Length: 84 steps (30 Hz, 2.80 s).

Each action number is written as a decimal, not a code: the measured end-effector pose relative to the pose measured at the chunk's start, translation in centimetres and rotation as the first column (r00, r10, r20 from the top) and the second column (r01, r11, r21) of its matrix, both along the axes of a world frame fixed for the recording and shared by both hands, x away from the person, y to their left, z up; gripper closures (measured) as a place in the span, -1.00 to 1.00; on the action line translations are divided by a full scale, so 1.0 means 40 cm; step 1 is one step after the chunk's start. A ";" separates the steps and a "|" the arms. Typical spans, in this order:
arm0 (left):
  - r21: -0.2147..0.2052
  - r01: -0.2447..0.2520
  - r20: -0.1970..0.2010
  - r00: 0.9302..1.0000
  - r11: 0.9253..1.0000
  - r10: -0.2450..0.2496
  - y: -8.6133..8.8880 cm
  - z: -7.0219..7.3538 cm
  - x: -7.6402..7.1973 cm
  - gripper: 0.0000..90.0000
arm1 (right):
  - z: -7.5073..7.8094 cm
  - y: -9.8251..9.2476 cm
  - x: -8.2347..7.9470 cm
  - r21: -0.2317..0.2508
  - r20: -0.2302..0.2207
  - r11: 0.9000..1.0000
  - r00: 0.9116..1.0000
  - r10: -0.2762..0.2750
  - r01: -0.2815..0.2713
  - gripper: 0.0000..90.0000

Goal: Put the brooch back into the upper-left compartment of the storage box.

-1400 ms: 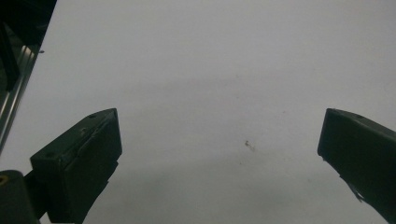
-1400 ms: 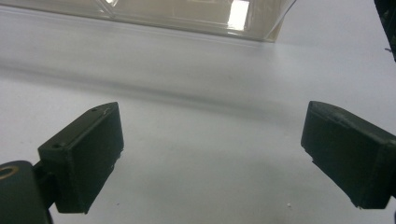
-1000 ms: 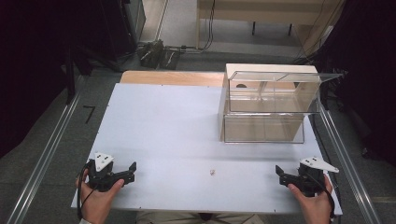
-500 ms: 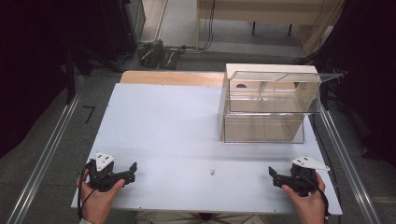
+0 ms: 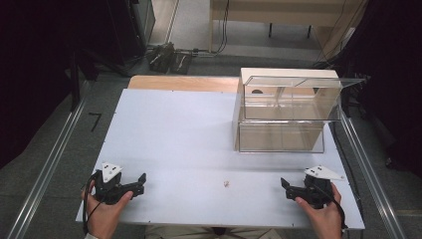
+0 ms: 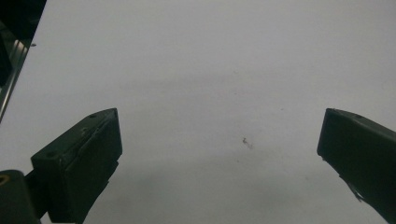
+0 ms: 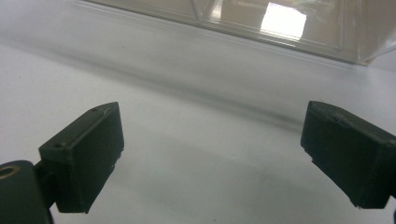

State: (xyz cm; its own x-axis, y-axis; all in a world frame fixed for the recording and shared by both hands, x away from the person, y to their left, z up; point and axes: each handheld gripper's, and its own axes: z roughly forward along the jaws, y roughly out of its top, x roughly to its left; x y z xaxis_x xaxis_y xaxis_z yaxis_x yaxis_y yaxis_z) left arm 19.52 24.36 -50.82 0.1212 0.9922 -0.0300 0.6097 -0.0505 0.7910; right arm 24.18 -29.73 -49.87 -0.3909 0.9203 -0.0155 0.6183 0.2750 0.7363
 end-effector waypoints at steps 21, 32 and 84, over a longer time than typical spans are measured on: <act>-0.004 0.002 -0.001 1.000 1.000 -0.002 0.000 0.000 0.000 -0.98 | -0.003 0.050 0.005 -0.001 -0.003 0.998 0.998 0.057 -0.057 -0.88; -0.004 0.003 -0.001 1.000 1.000 -0.003 -0.001 0.000 0.000 -0.98 | -0.004 0.072 0.006 0.000 -0.005 0.997 0.997 0.078 -0.078 -0.80; -0.009 0.008 0.000 1.000 1.000 -0.008 0.000 0.001 0.000 -0.98 | -0.008 0.193 0.011 0.038 -0.009 0.978 0.978 0.207 -0.207 -0.72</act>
